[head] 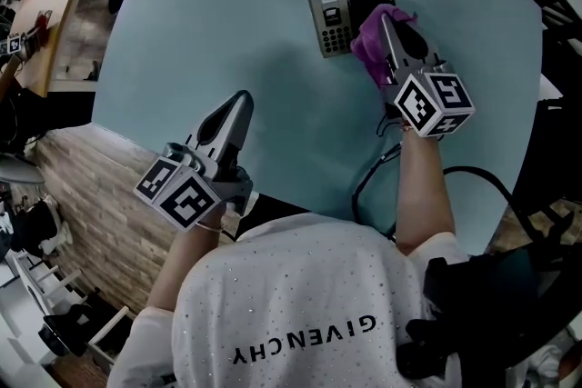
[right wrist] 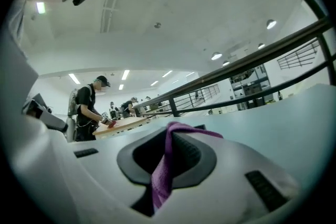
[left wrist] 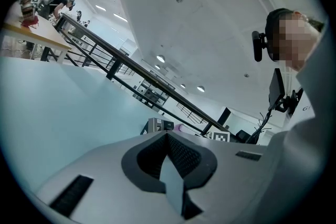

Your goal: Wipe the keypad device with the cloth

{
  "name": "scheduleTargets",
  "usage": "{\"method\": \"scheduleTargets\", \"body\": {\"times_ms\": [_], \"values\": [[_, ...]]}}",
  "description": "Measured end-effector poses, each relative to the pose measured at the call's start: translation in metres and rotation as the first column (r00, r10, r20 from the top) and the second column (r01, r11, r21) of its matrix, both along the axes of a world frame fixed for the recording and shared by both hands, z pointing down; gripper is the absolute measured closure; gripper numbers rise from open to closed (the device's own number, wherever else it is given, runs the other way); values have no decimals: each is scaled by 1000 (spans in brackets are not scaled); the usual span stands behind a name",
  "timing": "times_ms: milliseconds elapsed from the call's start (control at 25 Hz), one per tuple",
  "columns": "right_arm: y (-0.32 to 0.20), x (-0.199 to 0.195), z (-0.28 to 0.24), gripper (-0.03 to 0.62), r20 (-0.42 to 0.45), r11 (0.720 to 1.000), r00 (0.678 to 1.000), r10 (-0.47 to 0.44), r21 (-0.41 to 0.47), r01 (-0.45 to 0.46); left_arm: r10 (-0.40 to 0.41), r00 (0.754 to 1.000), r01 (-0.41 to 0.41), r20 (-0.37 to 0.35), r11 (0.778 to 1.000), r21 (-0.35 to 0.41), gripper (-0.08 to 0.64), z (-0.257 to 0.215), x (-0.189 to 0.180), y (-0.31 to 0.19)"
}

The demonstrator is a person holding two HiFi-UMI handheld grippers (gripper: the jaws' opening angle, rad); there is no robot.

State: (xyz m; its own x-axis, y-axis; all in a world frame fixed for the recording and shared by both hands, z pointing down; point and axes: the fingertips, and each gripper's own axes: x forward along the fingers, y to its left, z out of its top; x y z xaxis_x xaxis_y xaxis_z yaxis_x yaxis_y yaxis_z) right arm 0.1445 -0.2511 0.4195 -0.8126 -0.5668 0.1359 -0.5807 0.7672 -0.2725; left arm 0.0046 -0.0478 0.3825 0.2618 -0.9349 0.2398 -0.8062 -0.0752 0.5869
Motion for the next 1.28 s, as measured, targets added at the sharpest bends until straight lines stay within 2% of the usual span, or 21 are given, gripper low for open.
{"method": "scheduleTargets", "body": {"times_ms": [80,160,280,440,560,840,1080,1280], "values": [[19,-23,-5,567,17,995,995,-95,5,95,8,1000,-8,3,1000,3,555,-1,2,-1],[38,-47,-2,567,-4,984,984,-176,12,176,16,1000,-16,8,1000,0,555,-2,4,0],[63,-74,12,566,-105,964,960,-259,32,264,8,1000,-8,8,1000,-9,554,0,2,3],[76,-83,33,566,-227,950,928,-296,32,311,4,1000,-4,5,1000,-14,555,2,5,8],[68,-79,41,566,-254,961,931,-261,19,274,-2,1000,2,2,1000,-17,554,4,3,9],[41,-54,44,566,-193,989,970,-147,-28,144,-13,1000,13,-2,1000,-21,555,5,1,8],[21,-26,47,567,-154,997,987,-50,-67,40,-18,1000,18,-3,1000,-22,555,6,0,12],[6,-3,51,566,-150,997,989,18,-77,-30,-23,1000,22,-6,999,-22,555,6,0,12]]}}
